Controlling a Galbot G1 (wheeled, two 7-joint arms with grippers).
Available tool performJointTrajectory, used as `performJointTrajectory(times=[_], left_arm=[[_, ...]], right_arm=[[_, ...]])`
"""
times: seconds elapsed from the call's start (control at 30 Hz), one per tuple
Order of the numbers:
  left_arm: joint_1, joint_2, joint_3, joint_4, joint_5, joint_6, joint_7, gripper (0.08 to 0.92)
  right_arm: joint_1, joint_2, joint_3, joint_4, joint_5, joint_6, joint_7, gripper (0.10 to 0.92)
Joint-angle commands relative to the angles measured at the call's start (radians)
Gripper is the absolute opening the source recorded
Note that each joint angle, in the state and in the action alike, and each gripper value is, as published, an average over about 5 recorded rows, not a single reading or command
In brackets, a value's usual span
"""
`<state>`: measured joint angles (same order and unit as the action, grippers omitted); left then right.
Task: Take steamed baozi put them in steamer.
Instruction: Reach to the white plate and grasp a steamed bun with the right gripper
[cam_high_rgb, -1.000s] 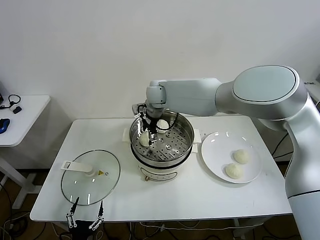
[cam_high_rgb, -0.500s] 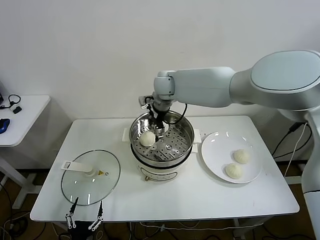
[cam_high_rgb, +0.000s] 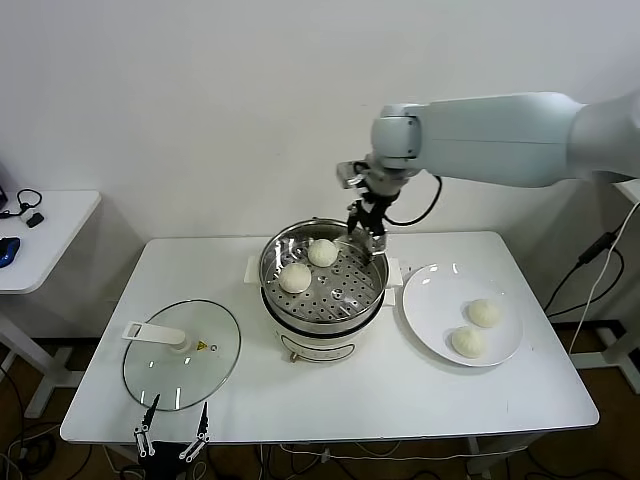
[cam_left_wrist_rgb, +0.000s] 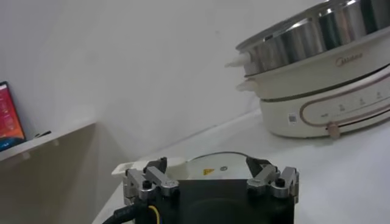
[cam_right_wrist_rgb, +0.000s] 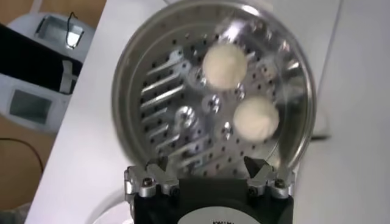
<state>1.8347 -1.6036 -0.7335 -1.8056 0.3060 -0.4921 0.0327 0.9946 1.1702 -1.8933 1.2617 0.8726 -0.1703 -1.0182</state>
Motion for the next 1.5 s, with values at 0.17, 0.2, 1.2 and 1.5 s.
performJointTrajectory(times=[0.17,0.2,1.2,1.5], left_arm=[[0.006,-0.004,0.001,-0.011,0.005,0.003,0.000,0.823],[0.006,-0.005,0.000,-0.012,0.006,0.003,0.000,0.823],[0.012,-0.014,-0.011,-0.004,0.008,0.001,-0.003,0.823],[0.009,-0.014,-0.011,0.003,0.009,0.000,-0.003,0.823]], right_arm=[[0.030,-0.291,-0.064,0.092,-0.201,0.093,-0.051,0.823],[0.020,-0.304,-0.066,0.092,-0.215,0.095,-0.050,0.823],[-0.468,-0.569,0.217,0.035,-0.458,0.074,0.008,0.823],[-0.563,-0.542,0.315,-0.038,-0.498,0.072,0.010,0.823]])
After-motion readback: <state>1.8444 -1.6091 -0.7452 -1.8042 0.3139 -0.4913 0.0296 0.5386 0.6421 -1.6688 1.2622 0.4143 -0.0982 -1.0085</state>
